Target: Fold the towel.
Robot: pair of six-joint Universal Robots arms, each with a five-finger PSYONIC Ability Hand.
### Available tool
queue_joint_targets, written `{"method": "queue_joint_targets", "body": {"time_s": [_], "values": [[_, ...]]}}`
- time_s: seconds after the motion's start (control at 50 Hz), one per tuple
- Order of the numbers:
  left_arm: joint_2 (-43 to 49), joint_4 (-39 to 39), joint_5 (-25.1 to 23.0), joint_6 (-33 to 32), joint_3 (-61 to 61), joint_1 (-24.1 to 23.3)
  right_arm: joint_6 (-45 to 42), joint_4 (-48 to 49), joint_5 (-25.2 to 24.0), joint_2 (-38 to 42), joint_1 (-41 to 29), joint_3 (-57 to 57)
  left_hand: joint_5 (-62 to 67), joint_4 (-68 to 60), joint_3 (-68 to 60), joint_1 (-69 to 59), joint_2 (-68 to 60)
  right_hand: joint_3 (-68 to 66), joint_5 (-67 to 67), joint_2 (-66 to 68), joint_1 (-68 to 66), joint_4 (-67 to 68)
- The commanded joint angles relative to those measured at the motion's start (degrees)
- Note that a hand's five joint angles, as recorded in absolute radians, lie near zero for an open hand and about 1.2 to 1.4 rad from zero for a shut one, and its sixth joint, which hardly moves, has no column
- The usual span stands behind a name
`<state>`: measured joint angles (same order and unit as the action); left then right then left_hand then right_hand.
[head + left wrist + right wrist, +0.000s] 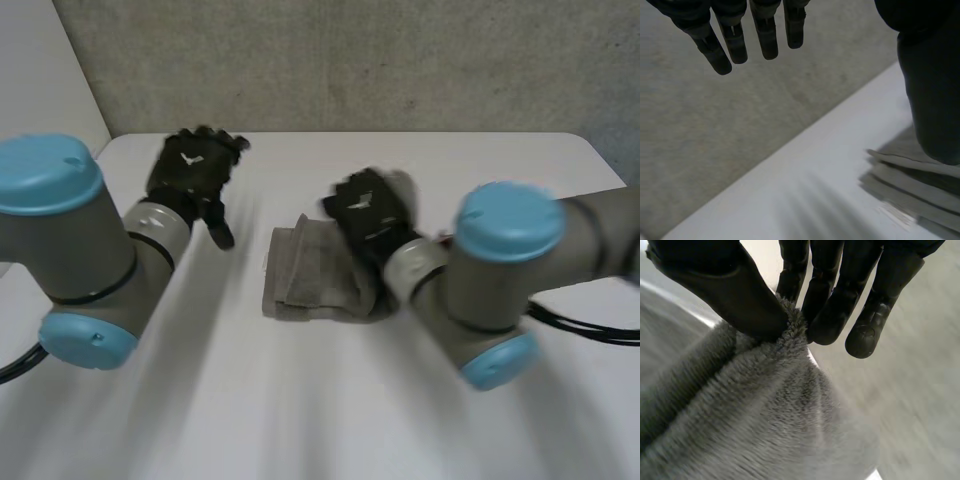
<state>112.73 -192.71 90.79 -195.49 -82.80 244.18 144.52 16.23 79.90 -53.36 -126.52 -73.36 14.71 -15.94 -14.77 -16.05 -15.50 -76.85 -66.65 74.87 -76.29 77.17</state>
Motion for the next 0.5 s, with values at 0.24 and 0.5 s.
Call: {"method": "queue_joint_targets", "body": {"time_s": [0.24, 0.5], "values": [[-1.19, -0.3, 0.61, 8.02, 1.5, 2.44, 13.13, 1.17, -0.19, -1.63, -5.24, -1.24, -12.48, 3.7, 2.53, 3.81, 3.27, 64.54, 64.34, -62.57, 63.99, -64.87], [8.28, -0.91, 0.0, 13.02, 7.12, -3.89, 25.28, -6.72, 2.28, -7.64, 6.01, -5.58, -11.3, 2.52, 1.36, 2.63, 2.09, 66.85, 66.65, -64.87, 66.29, -67.17]]}}
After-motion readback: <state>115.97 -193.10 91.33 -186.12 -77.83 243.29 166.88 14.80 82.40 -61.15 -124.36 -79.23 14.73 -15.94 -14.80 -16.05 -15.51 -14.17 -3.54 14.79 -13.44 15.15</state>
